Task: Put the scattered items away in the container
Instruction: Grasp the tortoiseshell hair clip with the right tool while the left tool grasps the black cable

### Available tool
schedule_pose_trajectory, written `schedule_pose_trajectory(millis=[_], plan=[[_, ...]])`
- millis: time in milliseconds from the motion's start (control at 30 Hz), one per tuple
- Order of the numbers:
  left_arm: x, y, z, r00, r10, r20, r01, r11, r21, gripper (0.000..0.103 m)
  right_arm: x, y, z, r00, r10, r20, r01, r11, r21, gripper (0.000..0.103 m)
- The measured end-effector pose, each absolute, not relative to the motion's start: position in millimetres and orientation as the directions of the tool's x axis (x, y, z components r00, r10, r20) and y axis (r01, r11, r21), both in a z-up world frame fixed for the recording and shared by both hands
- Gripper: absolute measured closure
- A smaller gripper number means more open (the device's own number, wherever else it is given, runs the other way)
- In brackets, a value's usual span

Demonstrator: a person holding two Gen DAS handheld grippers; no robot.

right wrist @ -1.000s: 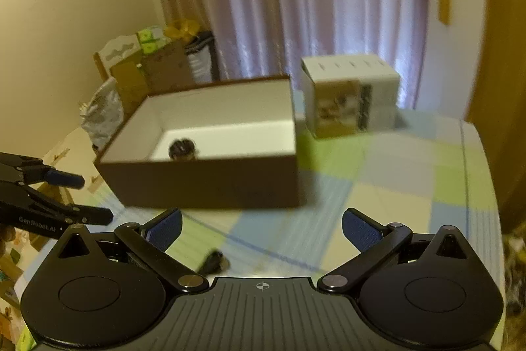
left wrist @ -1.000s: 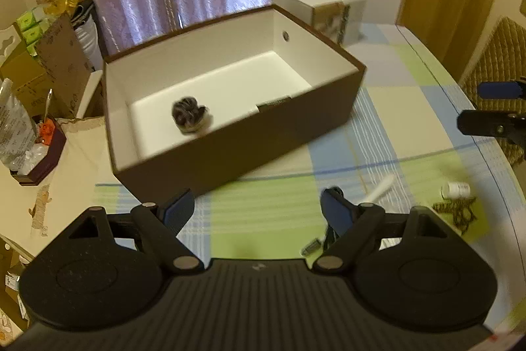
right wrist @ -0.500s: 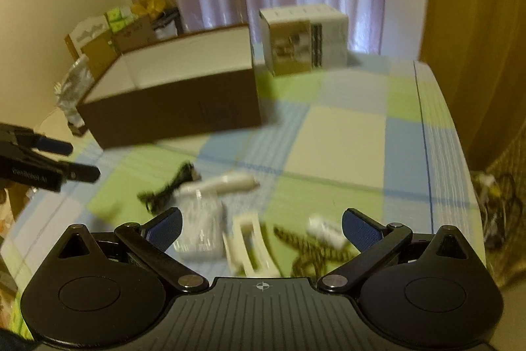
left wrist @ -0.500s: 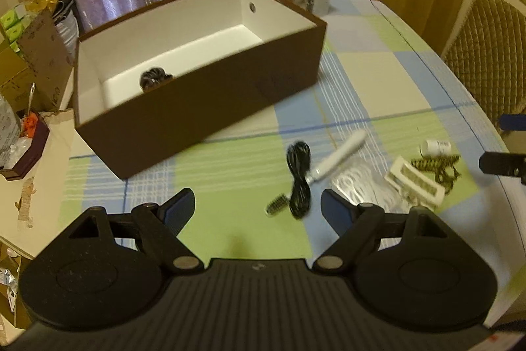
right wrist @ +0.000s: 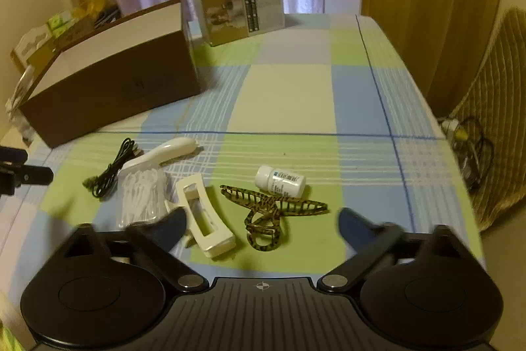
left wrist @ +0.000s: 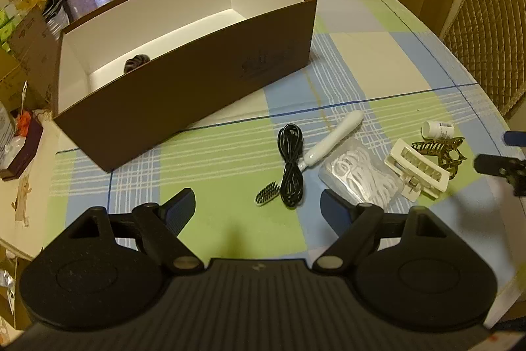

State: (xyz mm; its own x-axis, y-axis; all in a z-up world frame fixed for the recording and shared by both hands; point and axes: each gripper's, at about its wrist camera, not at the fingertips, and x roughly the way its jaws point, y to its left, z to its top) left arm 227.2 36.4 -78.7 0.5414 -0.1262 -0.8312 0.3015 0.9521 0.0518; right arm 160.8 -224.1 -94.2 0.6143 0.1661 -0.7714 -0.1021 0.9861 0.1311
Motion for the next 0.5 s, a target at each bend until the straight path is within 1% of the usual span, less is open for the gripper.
schedule_pose_trajectory(millis=[100, 167, 200, 300, 367, 433, 500], plan=[[232.6, 32.9, -81.7, 0.543, -0.128, -0.830, 0.314, 0.948, 0.059, 0.024, 170.1, -224.4, -104.5, 0.602, 0.145, -0.785, -0.047, 0.988, 0.146, 0.030], [236.1, 31.3, -83.8, 0.542, -0.131, -0.830, 0.321, 0.945, 0.061, 0.024, 175.7, -223.8, -110.2, 0.595, 0.138, -0.792, -0.030, 0.988, 0.149, 0.043], [237.3, 30.9, -84.8, 0.542, -0.131, -0.830, 0.325, 0.944, 0.063, 0.024, 179.1, -223.1, -113.4, 0.589, 0.136, -0.797, -0.024, 0.988, 0.152, 0.045], [241.5, 30.7, -88.2, 0.536, -0.131, -0.834, 0.332, 0.941, 0.066, 0.024, 186.7, -219.8, -121.3, 0.580, 0.131, -0.804, -0.012, 0.988, 0.153, 0.055], [244.7, 31.2, -91.0, 0.529, -0.134, -0.838, 0.334, 0.940, 0.061, 0.024, 191.8, -218.4, -126.5, 0.565, 0.129, -0.815, -0.006, 0.988, 0.152, 0.063], [248.1, 31.3, -93.8, 0.524, -0.135, -0.841, 0.339, 0.939, 0.060, 0.024, 195.4, -217.6, -131.4, 0.557, 0.118, -0.822, 0.003, 0.990, 0.144, 0.067], [251.5, 30.5, -96.8, 0.519, -0.135, -0.844, 0.346, 0.936, 0.064, 0.025, 197.8, -217.9, -135.9, 0.548, 0.114, -0.829, 0.002, 0.990, 0.138, 0.074]])
